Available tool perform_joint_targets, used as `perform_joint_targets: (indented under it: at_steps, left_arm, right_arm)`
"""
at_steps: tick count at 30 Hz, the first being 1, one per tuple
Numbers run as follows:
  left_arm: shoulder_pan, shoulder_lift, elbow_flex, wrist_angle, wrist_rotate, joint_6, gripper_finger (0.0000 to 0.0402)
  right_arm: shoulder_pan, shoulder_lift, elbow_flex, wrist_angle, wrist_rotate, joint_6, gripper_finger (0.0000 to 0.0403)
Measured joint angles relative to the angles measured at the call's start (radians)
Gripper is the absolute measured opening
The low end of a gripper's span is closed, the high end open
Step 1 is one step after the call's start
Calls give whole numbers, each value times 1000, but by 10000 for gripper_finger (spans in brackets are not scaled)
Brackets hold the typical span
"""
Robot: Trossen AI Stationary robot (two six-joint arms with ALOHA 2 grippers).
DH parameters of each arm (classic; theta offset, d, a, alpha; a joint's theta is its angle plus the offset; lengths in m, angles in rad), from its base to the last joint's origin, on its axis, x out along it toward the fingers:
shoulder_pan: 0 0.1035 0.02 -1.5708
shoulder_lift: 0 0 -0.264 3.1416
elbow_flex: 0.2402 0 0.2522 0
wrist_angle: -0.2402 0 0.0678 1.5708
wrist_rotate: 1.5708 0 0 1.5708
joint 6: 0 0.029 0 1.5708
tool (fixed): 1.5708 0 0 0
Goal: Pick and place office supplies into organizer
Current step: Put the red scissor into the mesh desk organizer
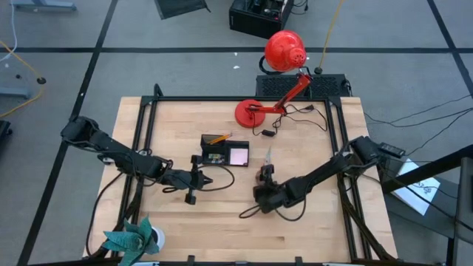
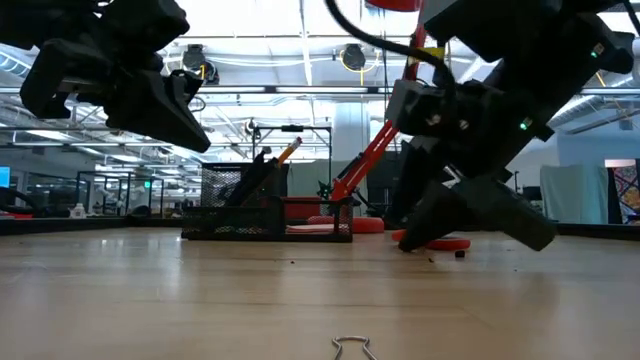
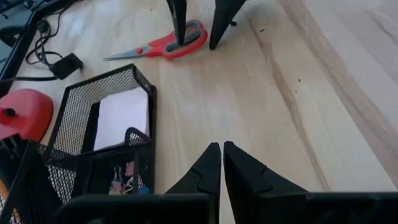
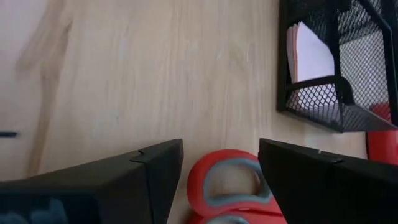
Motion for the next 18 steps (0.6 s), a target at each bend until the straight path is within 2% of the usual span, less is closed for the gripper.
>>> perform_joint_targets:
  at_steps: [8,12,18]
  left_arm:
    - [-2,0,0,-21,11,-14,3]
    - [-2,0,0,-20,25,-18,18]
    - [-2,0,0,-18,25,-36,43]
  right_arm:
    - [21,2,11,-110,0,124,190]
    - [46,1,51,-218,1,162,187]
    - [38,1,52,-195,7,147,187]
